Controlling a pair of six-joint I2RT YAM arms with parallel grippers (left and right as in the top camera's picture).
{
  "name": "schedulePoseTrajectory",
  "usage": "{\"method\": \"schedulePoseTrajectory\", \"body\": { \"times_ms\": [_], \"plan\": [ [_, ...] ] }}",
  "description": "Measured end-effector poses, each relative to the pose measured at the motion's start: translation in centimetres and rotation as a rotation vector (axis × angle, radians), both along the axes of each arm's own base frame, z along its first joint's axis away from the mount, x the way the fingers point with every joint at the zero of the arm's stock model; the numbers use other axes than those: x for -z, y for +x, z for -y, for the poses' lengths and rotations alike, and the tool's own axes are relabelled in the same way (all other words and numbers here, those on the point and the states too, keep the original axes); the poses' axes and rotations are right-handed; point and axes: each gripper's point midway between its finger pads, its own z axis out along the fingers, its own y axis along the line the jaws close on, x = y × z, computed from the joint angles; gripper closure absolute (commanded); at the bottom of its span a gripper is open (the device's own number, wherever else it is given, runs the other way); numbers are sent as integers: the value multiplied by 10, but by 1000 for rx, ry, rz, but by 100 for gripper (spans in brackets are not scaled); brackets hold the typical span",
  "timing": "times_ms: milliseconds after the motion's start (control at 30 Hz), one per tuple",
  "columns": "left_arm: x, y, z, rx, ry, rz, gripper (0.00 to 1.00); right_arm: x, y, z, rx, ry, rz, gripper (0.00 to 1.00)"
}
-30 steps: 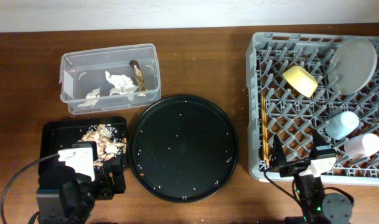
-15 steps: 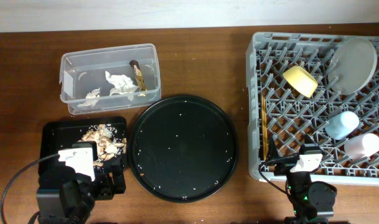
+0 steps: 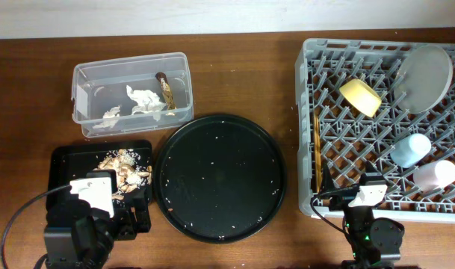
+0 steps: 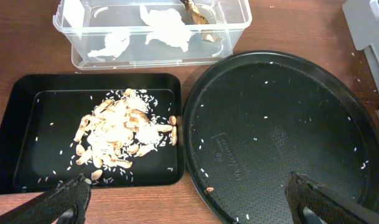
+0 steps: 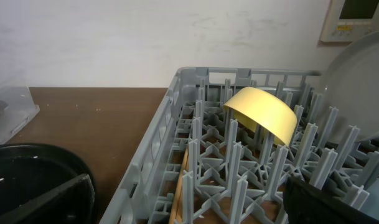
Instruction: Sort waste into correct bins and load items into the dishwasher rack
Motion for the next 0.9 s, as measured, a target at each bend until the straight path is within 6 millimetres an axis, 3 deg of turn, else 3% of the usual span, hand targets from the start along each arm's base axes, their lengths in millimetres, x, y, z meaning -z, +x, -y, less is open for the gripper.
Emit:
{"method": "schedulePoseTrajectory", "body": {
  "times_ms": [300,400,467,633,767,900],
  "plan": [
    [-3,-1,0,0,-1,75,0,0,0,0,0,0,0,2],
    [10,12,0,-3,-1,213,1,0,0,0,0,0,0,2],
    [39,22,0,-2,-2,254,1,0,0,0,0,0,1,2],
    [51,51,3,10,-11,526,1,0,0,0,0,0,1,2],
    [40,62,4,19,-5,738,1,0,0,0,0,0,2,2],
    [59,65,4,39,45,708,1,0,0,0,0,0,1,2]
  ]
}}
